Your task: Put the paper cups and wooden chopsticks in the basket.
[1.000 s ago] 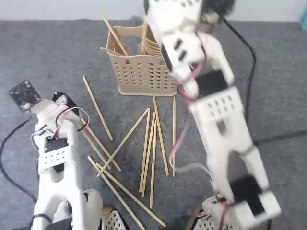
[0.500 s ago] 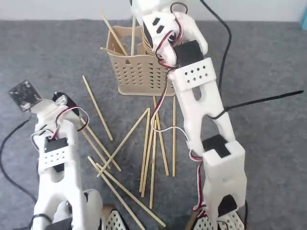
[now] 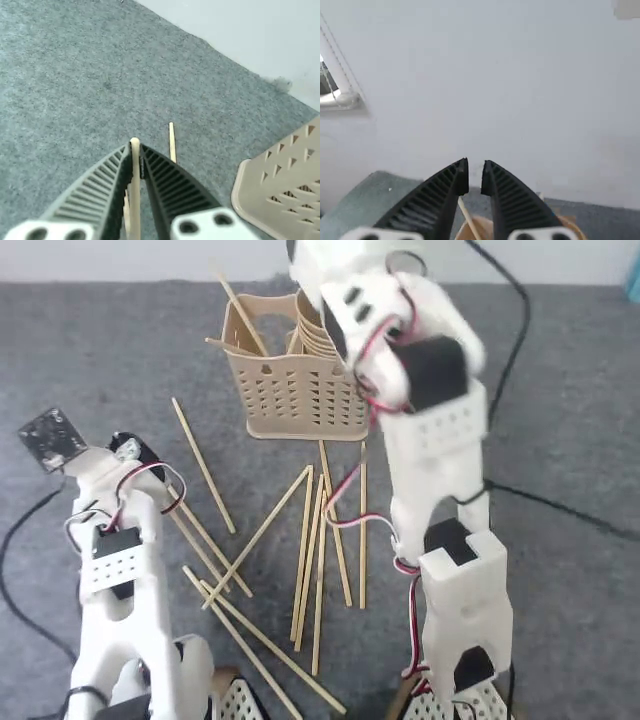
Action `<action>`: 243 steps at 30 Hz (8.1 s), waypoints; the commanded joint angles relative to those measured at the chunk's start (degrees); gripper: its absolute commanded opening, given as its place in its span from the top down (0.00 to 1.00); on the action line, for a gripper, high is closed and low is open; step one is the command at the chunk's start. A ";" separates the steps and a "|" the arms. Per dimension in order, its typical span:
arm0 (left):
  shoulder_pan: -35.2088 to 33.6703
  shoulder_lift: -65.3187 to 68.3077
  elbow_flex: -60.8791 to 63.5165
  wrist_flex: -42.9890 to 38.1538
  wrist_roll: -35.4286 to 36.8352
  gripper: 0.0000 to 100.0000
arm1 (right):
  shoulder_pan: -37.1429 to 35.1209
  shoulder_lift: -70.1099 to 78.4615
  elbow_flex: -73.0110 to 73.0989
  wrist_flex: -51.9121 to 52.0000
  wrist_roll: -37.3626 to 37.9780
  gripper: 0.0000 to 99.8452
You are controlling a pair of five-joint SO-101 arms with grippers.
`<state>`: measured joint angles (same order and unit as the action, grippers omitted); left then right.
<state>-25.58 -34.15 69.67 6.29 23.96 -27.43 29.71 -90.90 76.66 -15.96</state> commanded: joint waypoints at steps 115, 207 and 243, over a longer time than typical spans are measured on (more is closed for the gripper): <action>-12.04 65.32 -92.00 33.85 11.78 0.99 | 2.59 -30.46 132.04 -39.52 -0.53 0.99; -22.24 57.67 -128.84 94.33 -10.37 0.99 | 0.31 -54.99 147.78 -42.07 -0.26 0.99; -7.91 0.97 -2.68 -1.85 3.25 0.99 | -4.79 -40.92 78.77 -65.80 10.81 0.99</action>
<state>-34.64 -25.89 64.48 7.08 26.51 -31.65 -21.36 -1.05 14.24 -9.10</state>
